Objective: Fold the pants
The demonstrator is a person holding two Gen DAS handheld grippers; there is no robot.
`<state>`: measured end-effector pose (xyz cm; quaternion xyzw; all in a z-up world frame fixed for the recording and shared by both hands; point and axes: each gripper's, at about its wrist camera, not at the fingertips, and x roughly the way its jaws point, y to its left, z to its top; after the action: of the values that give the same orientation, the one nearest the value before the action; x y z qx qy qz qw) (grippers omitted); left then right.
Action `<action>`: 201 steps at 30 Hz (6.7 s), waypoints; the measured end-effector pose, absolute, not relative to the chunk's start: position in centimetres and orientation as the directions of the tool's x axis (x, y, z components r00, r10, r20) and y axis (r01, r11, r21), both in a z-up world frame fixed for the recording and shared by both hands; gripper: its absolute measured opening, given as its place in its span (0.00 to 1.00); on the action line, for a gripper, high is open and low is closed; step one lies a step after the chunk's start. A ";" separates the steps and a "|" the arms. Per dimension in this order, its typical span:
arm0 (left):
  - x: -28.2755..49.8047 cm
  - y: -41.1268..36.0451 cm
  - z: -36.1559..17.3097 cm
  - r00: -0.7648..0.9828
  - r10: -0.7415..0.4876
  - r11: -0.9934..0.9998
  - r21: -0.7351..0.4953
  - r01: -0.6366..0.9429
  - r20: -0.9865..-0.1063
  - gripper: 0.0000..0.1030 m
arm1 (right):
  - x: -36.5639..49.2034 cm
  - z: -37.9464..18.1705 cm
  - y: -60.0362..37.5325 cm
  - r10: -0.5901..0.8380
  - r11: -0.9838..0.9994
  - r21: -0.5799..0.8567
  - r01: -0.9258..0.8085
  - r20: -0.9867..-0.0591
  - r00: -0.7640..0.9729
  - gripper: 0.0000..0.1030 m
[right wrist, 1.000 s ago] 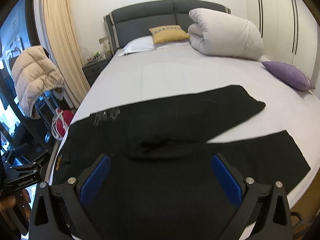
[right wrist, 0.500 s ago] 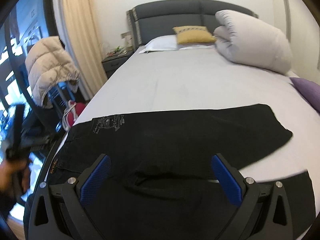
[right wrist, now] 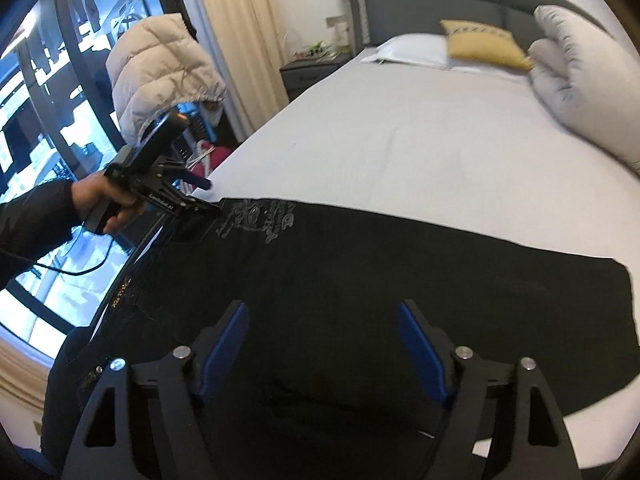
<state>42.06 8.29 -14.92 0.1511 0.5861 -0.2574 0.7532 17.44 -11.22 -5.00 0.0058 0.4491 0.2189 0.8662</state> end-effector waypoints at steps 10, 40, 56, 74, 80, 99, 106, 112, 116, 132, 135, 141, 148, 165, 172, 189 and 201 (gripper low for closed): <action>42.9 7.0 -16.1 0.147 -0.187 0.791 -0.060 0.608 -0.971 0.04 | 23.4 -5.8 -8.2 0.424 0.842 0.181 -0.508 -0.805 0.415 0.63; 29.1 6.7 -9.4 0.534 -0.225 0.806 0.152 0.572 -0.815 0.03 | 31.6 -8.0 -1.1 0.286 0.738 0.073 -0.671 -0.934 0.213 0.06; 18.0 5.2 -7.3 0.508 -0.245 0.814 0.109 0.570 -0.825 0.03 | 19.6 -7.8 0.9 0.513 0.711 0.331 -0.620 -0.848 0.135 0.05; -4.9 0.7 -12.0 0.359 -0.189 0.616 0.175 0.769 -0.914 0.03 | -1.5 -9.8 2.4 0.178 0.463 -0.098 -0.881 -0.963 0.201 0.05; -8.4 0.1 -11.5 0.367 -0.183 0.585 0.199 0.786 -0.912 0.03 | -4.0 -9.4 3.4 0.125 0.442 -0.212 -0.872 -0.948 0.293 0.05; -8.4 1.1 -11.4 0.377 -0.172 0.597 0.208 0.775 -0.910 0.07 | -9.6 -11.9 6.1 0.035 0.430 -0.328 -0.841 -0.925 0.379 0.06; -7.9 3.1 -8.6 0.323 -0.198 0.618 0.138 0.774 -0.926 0.17 | -9.5 -12.3 6.3 0.034 0.474 -0.330 -0.816 -0.919 0.392 0.08; -6.0 3.7 -3.6 0.378 -0.274 0.709 0.080 0.701 -0.884 0.17 | -9.4 -12.8 6.6 0.034 0.507 -0.334 -0.795 -0.913 0.406 0.08; -3.6 -0.1 -4.5 0.382 -0.386 0.755 -0.050 0.654 -0.840 0.17 | -9.6 -12.7 6.6 0.037 0.532 -0.336 -0.778 -0.908 0.417 0.08; -1.5 -4.4 -12.3 0.297 -0.370 0.833 -0.173 0.525 -0.880 0.17 | -3.4 -4.7 -9.8 0.452 0.890 0.348 -0.295 -0.760 0.467 0.61; -1.8 -3.1 -12.4 0.293 -0.387 0.840 -0.203 0.503 -0.874 0.17 | 0.5 -3.7 -17.3 0.473 0.851 0.514 -0.104 -0.664 0.579 0.61; -1.8 -1.4 -13.0 0.282 -0.416 0.853 -0.263 0.450 -0.865 0.16 | 9.2 -7.1 -27.6 0.460 0.651 0.735 0.191 -0.582 0.671 0.61; -1.6 0.0 -13.4 0.253 -0.446 0.853 -0.321 0.413 -0.859 0.16 | 16.0 -14.0 -31.3 0.402 0.526 0.741 0.417 -0.649 0.646 0.61; -0.9 0.9 -13.7 0.221 -0.466 0.850 -0.365 0.380 -0.857 0.16 | 18.1 -14.4 -33.0 0.395 0.479 0.791 0.381 -0.582 0.711 0.05; -1.0 -0.4 -13.4 0.231 -0.436 0.855 -0.320 0.407 -0.870 0.16 | 4.3 -7.7 -40.4 0.200 0.420 0.846 0.328 -0.439 0.876 0.04; -0.7 -3.6 -12.6 0.228 -0.365 0.874 -0.247 0.418 -0.903 0.17 | -15.8 -17.0 -45.2 -0.028 0.054 0.901 0.431 -0.430 0.902 0.14; -1.2 -4.4 -12.0 0.230 -0.341 0.886 -0.230 0.403 -0.912 0.17 | -17.6 -16.9 -47.0 -0.056 0.048 0.857 0.513 -0.510 0.858 0.05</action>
<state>-1.16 -4.36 -12.01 0.0269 0.5734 -0.2374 0.7837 -17.56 -46.95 -16.94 0.6596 0.1732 -0.2024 0.7028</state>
